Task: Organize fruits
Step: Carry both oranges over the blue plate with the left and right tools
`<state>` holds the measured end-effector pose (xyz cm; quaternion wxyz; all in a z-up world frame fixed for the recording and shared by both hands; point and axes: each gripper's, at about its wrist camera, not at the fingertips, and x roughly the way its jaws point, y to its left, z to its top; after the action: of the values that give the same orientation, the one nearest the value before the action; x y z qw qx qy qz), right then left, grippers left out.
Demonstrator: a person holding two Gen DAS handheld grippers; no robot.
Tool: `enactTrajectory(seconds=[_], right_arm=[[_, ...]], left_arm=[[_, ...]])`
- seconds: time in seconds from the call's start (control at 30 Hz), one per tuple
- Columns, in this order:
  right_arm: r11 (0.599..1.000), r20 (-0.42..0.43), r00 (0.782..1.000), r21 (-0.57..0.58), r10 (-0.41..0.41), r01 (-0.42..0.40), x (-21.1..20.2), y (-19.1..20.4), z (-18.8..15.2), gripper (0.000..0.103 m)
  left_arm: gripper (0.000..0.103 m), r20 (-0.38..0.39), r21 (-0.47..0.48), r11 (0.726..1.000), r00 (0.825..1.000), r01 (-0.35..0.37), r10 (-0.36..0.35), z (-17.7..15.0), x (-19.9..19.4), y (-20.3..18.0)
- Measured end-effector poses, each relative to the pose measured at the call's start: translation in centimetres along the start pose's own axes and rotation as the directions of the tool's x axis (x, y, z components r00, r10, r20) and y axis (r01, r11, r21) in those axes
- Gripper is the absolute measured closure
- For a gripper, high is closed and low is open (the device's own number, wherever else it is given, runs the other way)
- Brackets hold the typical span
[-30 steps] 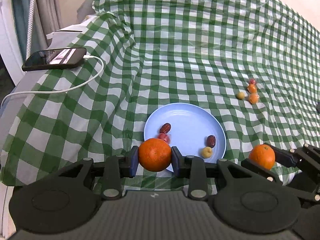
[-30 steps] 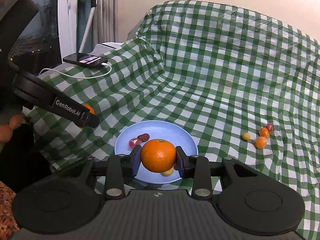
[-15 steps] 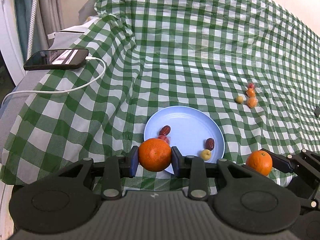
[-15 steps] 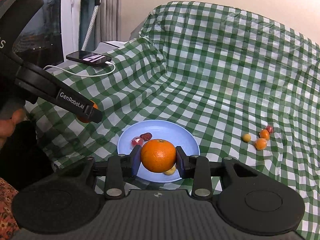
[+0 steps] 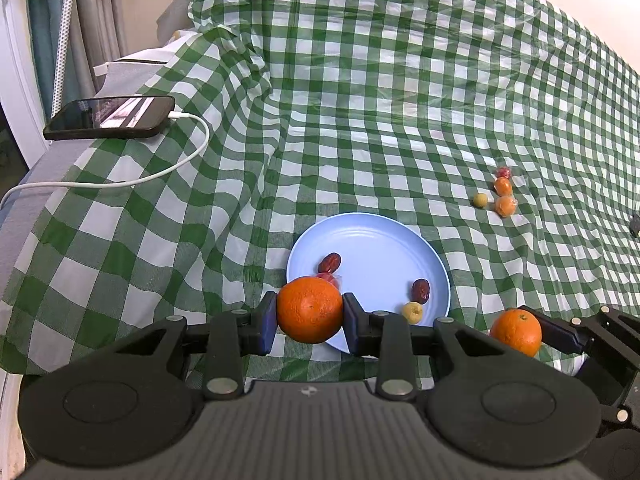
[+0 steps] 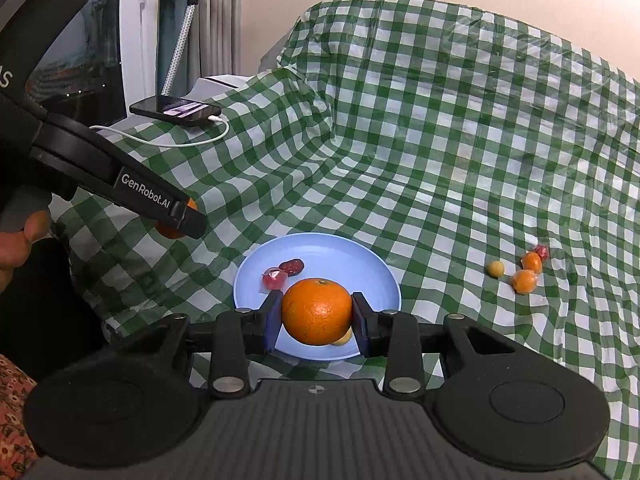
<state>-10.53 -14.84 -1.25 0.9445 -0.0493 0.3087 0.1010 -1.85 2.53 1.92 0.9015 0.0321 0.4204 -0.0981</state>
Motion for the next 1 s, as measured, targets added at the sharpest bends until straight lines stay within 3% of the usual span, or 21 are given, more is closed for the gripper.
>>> enactTrajectory(seconds=[1.0], right_arm=[[1.0,-0.08,0.997,0.02,-0.006,0.008,5.0,-1.0,0.8,0.065]], left_arm=[[0.066,-0.04,0.014,1.0,0.999,0.015,-0.014,3.5,5.7,-0.7]])
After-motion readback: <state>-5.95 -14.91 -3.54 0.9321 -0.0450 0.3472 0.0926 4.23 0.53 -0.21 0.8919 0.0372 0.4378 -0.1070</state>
